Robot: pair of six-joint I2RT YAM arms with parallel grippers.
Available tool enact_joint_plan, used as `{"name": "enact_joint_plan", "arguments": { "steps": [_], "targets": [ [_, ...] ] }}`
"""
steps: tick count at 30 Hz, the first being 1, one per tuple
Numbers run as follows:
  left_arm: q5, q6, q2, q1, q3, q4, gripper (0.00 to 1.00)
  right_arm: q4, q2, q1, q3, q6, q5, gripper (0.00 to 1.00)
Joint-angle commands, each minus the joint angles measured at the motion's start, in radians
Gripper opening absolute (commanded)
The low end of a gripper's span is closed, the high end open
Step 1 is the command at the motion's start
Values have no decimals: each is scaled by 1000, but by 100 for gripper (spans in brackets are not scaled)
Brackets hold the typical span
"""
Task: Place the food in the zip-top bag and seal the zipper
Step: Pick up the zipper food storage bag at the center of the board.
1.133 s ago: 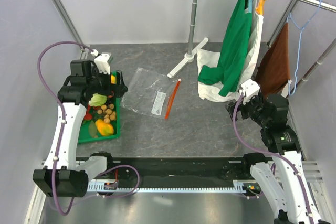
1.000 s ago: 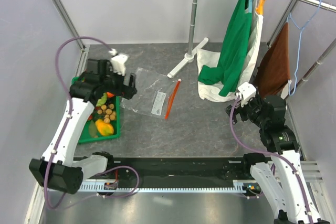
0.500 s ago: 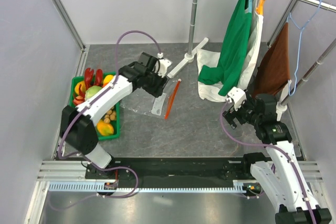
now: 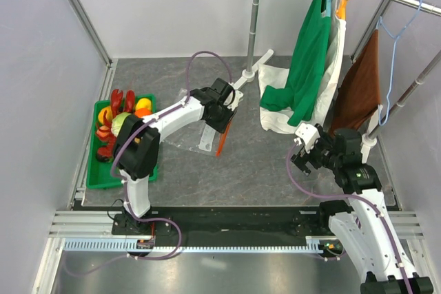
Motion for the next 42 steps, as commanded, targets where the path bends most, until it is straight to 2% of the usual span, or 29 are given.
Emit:
{"name": "enact_joint_plan", "arguments": {
  "steps": [1,10,15,23,29,33,35,38,42],
  "targets": [
    [2,-73,30,0,36,24,38,-3,-19,-2,-17,-48,-79,98],
    [68,-97,73,-2,-5,73,38,6,0,0,-7,-48,-126,98],
    [27,-108,93,0,-14,110,36,12,6,-2,-3,-38,-143,98],
    [-79,-104,127,0,3,120,26,90,73,0,0,105,-171,98],
    [-119,-93,147,1,12,119,26,107,159,5,40,127,-186,98],
    [-143,-88,161,1,26,119,31,116,187,21,49,125,-197,98],
    [-143,-84,162,1,35,116,40,118,198,40,51,119,-191,98],
    [-142,-79,155,3,40,113,46,120,208,61,56,119,-180,98],
    [-142,-70,141,1,36,105,48,132,210,74,54,125,-177,98]
  ]
}}
